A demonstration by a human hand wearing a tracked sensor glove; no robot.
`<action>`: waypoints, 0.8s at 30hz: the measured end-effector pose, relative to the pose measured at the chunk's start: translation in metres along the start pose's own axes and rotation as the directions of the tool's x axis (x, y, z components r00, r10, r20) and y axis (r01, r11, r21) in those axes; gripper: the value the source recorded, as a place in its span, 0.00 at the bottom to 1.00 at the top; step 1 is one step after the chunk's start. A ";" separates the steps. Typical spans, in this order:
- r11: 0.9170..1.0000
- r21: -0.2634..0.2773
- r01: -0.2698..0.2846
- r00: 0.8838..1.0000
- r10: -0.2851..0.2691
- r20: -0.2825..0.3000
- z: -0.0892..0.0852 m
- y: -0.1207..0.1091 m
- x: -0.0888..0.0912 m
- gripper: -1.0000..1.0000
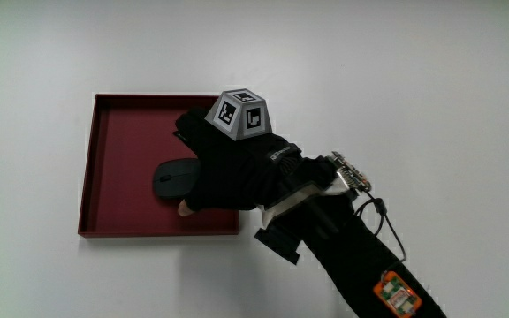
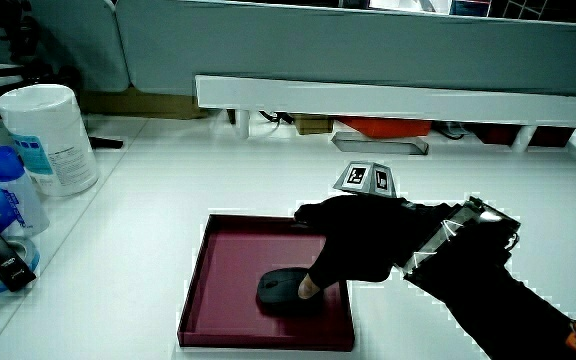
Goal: Pick mouse from plate
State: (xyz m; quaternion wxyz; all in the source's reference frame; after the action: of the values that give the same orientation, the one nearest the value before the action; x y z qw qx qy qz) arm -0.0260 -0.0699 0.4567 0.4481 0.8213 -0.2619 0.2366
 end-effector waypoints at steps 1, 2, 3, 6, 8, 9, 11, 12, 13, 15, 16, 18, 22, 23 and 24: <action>1.000 -0.010 0.003 1.000 -0.003 -0.005 -0.002 0.003 0.001 0.50; 1.000 -0.004 0.009 1.000 -0.009 -0.004 -0.005 0.005 0.002 0.50; 1.000 -0.012 0.007 1.000 -0.007 -0.006 -0.006 0.008 0.003 0.50; 0.999 -0.016 0.029 1.000 -0.028 0.008 -0.013 0.014 0.006 0.50; 0.999 -0.028 0.039 0.999 -0.039 0.020 -0.018 0.019 0.010 0.50; 0.998 -0.012 0.060 0.998 -0.059 0.029 -0.020 0.021 0.012 0.50; 0.997 -0.023 0.070 0.997 -0.069 0.040 -0.025 0.026 0.014 0.50; 0.997 -0.023 0.067 0.997 -0.066 0.037 -0.027 0.027 0.014 0.50; 0.997 -0.033 0.071 0.997 -0.070 0.044 -0.029 0.029 0.016 0.50; 0.995 -0.022 0.093 0.994 -0.092 0.057 -0.032 0.032 0.018 0.50; 0.995 -0.034 0.089 0.995 -0.087 0.057 -0.033 0.033 0.018 0.50; 0.994 -0.030 0.104 0.992 -0.102 0.072 -0.037 0.037 0.019 0.50; 0.995 -0.037 0.090 0.993 -0.087 0.075 -0.039 0.038 0.015 0.50; 0.993 -0.030 0.115 0.990 -0.112 0.088 -0.041 0.041 0.017 0.50; 0.993 -0.035 0.116 0.990 -0.112 0.089 -0.042 0.042 0.018 0.50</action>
State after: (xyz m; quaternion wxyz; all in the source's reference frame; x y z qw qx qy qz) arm -0.0464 -0.0566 0.5141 0.4657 0.8352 -0.2385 0.1695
